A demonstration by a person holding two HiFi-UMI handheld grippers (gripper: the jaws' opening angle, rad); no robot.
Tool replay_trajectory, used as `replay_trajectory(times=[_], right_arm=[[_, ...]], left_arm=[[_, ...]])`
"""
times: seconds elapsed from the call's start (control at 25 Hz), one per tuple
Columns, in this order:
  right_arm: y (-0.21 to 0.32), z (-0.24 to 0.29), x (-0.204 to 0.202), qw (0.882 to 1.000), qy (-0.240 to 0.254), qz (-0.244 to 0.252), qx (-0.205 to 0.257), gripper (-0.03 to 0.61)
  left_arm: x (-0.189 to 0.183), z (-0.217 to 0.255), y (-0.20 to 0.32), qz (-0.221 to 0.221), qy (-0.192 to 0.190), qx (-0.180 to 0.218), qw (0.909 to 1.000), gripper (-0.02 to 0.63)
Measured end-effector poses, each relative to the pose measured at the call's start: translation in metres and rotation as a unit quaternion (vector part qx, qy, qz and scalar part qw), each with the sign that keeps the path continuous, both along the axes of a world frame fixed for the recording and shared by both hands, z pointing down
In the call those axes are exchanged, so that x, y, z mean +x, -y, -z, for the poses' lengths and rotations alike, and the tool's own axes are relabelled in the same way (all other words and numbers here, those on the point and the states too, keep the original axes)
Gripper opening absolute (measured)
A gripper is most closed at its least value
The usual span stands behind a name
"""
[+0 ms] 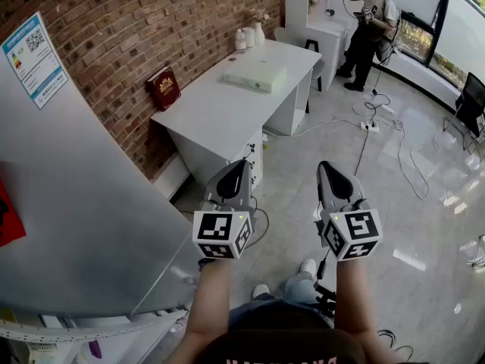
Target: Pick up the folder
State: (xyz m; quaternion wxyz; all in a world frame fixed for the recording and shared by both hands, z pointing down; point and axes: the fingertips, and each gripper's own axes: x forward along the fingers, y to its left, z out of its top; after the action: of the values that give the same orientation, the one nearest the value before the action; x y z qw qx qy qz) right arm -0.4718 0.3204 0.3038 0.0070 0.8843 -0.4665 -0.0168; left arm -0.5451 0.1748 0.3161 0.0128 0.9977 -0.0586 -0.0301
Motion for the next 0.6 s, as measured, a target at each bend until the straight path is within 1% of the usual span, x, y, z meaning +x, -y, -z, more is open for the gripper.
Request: replay_trajectory(times=[0.16, 0.28, 0.36, 0.44, 0.52, 0.6], right_arm=[[0.003, -0.005, -0.006, 1.0, -0.003, 0.004, -0.003, 0.0], [0.004, -0.013, 0.004, 1.0, 0.005, 0.009, -0.005, 0.0], [0.004, -0.016, 0.017, 1.0, 0.012, 0.008, -0.001, 0.0], [0.004, -0.016, 0.034, 1.0, 0.023, 0.008, 0.014, 0.0], [0.008, -0.016, 0.051, 0.999, 0.032, 0.018, 0.025, 0.0], [0.011, -0.017, 0.071, 0.999, 0.03, 0.029, 0.018, 0.0]], left_arm=[[-0.001, -0.002, 0.005, 0.004, 0.0, 0.001, 1.0, -0.002], [0.008, -0.004, 0.008, 0.011, 0.001, 0.0, 0.9999, -0.002], [0.019, -0.006, 0.008, 0.015, 0.003, -0.002, 0.9999, -0.002], [0.033, -0.008, 0.01, 0.02, 0.007, -0.002, 0.9998, -0.002], [0.048, -0.01, 0.011, 0.025, 0.011, -0.001, 0.9996, -0.002], [0.068, -0.012, 0.011, 0.031, 0.014, -0.002, 0.9994, -0.002]])
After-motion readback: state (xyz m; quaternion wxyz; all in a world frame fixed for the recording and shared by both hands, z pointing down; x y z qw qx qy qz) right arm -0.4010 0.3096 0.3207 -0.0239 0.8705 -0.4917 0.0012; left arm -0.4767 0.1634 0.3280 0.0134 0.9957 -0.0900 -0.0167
